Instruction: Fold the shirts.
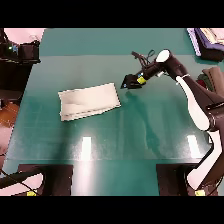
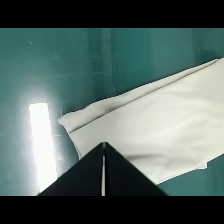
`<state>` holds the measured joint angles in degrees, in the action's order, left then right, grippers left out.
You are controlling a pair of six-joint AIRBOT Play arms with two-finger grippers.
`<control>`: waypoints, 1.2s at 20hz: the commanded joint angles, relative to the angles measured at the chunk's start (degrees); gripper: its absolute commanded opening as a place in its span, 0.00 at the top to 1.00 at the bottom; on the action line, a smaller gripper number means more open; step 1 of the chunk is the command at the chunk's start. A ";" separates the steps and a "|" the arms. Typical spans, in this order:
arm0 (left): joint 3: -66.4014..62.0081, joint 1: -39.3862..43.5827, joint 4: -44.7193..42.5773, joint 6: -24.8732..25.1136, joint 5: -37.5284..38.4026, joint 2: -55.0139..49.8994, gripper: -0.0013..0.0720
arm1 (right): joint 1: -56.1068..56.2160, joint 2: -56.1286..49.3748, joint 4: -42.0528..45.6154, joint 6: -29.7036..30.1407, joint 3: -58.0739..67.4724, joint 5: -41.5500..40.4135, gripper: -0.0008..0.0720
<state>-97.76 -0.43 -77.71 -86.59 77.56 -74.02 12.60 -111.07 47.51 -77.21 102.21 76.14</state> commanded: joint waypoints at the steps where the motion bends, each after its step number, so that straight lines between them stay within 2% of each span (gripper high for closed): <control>1: -0.02 -0.02 0.66 0.02 0.02 0.02 0.95 | -1.84 -0.04 -5.44 -0.98 -7.74 -5.22 0.12; 4: -0.02 -0.02 1.84 0.00 -0.15 0.02 0.95 | 1.51 -0.42 -8.46 0.68 -10.64 -9.73 0.12; 6: -0.02 -0.02 2.80 0.00 -0.15 0.02 0.95 | 4.00 -2.62 -8.90 0.74 -8.83 -9.79 0.12; 9: -0.02 -0.02 3.17 0.00 0.07 0.02 0.95 | 7.48 -6.86 -13.99 0.74 -4.26 -9.07 0.13; 10: -0.02 -0.02 3.21 -0.02 0.04 0.02 0.95 | 8.63 -7.78 -14.95 0.74 -2.91 -9.07 0.21; 11: -0.02 -0.02 3.28 -0.02 0.07 0.02 0.95 | 9.94 -8.66 -14.88 0.76 -1.31 -8.98 0.23; 12: -0.02 -0.02 3.37 -0.02 0.11 0.02 0.95 | 10.95 -9.27 -14.84 0.79 -0.02 -9.05 0.31; 13: -0.02 -0.02 3.39 -0.02 0.28 0.02 0.95 | 11.85 -9.46 -14.84 1.14 0.98 -9.33 0.47; 14: -0.02 -0.02 3.39 -0.02 0.74 0.04 0.95 | 12.39 -9.40 -14.88 2.54 1.73 -9.57 0.66; 15: -0.02 -0.02 3.37 0.00 1.07 0.02 0.95 | 12.74 -9.40 -14.84 3.89 3.10 -9.03 0.92; 16: -0.02 -0.02 3.39 0.00 1.09 0.04 0.95 | 12.74 -9.38 -14.82 4.96 4.92 -8.15 0.96; 19: -0.02 -0.02 3.37 0.02 1.66 0.02 0.95 | 9.84 -8.20 -12.39 5.18 11.19 -5.77 0.97; 24: -0.02 -0.02 3.34 0.04 2.45 0.02 0.95 | -4.00 -0.81 0.24 2.10 15.04 -5.53 0.97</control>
<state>-97.76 -0.43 -74.35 -86.59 79.61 -74.02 15.49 -115.44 40.91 -73.95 115.24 70.30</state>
